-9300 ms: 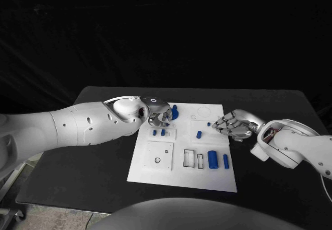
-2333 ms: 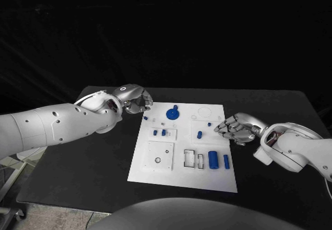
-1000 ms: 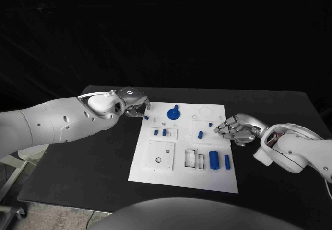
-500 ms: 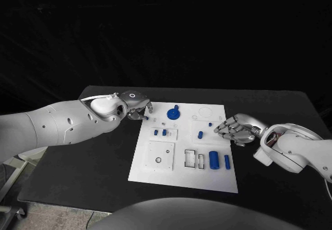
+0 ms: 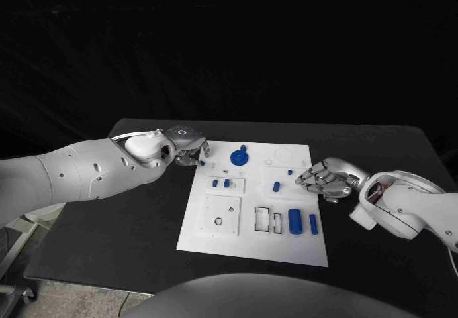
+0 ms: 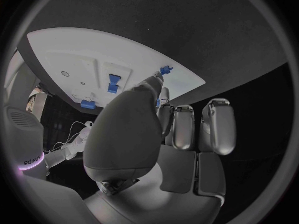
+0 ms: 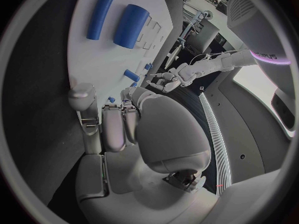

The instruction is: Assemble the parts on the task board

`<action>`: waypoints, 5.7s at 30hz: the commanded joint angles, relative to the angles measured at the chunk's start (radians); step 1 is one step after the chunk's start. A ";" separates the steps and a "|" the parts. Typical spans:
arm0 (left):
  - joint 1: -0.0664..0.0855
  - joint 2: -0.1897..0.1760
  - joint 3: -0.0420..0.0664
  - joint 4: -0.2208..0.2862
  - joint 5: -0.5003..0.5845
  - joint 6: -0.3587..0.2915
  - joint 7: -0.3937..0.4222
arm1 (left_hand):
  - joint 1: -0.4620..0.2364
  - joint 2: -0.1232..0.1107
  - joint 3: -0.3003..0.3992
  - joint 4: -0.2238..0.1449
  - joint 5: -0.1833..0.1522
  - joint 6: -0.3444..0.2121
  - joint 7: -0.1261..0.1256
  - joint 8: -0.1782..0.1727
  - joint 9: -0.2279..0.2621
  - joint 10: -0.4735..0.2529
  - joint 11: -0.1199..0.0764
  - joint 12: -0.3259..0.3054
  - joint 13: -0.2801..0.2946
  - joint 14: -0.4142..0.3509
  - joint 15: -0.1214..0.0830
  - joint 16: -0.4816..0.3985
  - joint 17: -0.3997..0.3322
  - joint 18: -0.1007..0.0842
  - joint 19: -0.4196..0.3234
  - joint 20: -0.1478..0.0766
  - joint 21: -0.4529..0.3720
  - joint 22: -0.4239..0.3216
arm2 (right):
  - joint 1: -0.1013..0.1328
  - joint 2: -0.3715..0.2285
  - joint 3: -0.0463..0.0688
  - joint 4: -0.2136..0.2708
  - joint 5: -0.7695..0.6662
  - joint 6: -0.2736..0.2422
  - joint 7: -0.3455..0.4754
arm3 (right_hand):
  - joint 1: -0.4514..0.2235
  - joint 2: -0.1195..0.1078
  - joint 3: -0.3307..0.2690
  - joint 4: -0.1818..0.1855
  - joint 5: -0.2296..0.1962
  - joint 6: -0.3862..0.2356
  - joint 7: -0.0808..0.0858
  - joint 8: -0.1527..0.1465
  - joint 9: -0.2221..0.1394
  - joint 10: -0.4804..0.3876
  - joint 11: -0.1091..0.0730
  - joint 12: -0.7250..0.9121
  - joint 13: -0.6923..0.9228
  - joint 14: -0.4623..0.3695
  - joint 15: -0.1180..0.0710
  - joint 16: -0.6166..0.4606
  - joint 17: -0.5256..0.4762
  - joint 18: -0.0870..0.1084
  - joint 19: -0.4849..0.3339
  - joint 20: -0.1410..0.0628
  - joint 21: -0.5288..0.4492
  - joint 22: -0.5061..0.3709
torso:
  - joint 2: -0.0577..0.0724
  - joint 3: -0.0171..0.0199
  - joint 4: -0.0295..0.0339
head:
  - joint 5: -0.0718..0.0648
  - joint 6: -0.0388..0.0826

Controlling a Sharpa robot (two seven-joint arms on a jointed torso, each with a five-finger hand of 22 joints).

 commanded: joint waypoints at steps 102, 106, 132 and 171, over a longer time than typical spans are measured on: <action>-0.001 -0.004 0.007 0.162 0.123 0.051 -0.116 | -0.039 0.049 0.031 -0.034 0.081 0.119 0.038 0.080 0.012 -0.099 0.026 -0.210 -0.159 0.007 0.016 -0.021 0.005 0.002 0.015 0.002 0.002 0.208 | -0.009 0.001 0.000 -0.006 0.002 0.061 -0.024 | -0.002 -0.003 0.003 -0.005 0.004 0.010 0.004 0.003 0.003 -0.022 0.003 -0.020 0.004 0.006 0.006 -0.025 0.017 0.022 -0.021 0.004 -0.040 0.072 | -0.001 0.0011 -0.0012 | 0.003 0.000; 0.002 0.005 0.006 0.170 0.138 0.074 -0.132 | -0.041 0.050 0.032 -0.036 0.086 0.116 0.040 0.079 0.012 -0.104 0.027 -0.218 -0.168 0.007 0.016 -0.021 0.005 0.002 0.015 0.001 0.003 0.209 | -0.010 0.000 0.000 -0.006 0.002 0.062 -0.024 | -0.002 -0.003 0.003 -0.005 0.004 0.010 0.004 0.003 0.003 -0.022 0.003 -0.020 0.004 0.006 0.006 -0.025 0.017 0.022 -0.021 0.004 -0.040 0.072 | 0.000 0.0004 -0.0012 | 0.002 0.000; 0.000 0.044 0.003 0.116 0.134 0.106 -0.163 | -0.046 0.055 0.029 -0.055 0.124 0.107 0.048 0.077 0.013 -0.123 0.033 -0.255 -0.201 0.011 0.019 -0.021 0.012 0.001 0.020 -0.002 0.008 0.210 | -0.029 -0.003 0.000 -0.005 0.008 0.012 0.017 | -0.001 -0.003 0.006 -0.007 0.005 0.009 0.004 0.002 0.002 -0.020 0.004 -0.018 0.006 0.006 0.007 -0.021 0.021 0.022 -0.022 0.005 -0.040 0.072 | 0.000 -0.0001 0.0001 | -0.003 0.000; -0.007 0.089 0.004 0.075 0.131 0.128 -0.153 | -0.045 0.057 0.029 -0.061 0.132 0.105 0.050 0.076 0.013 -0.124 0.033 -0.259 -0.204 0.012 0.020 -0.021 0.013 0.001 0.019 -0.002 0.008 0.210 | -0.029 -0.001 0.000 -0.005 0.009 0.011 0.020 | -0.001 -0.004 0.006 -0.008 0.006 0.009 0.004 0.001 0.002 -0.022 0.004 -0.020 0.004 0.005 0.007 -0.024 0.019 0.022 -0.023 0.005 -0.041 0.072 | 0.000 0.0003 0.0002 | 0.001 0.000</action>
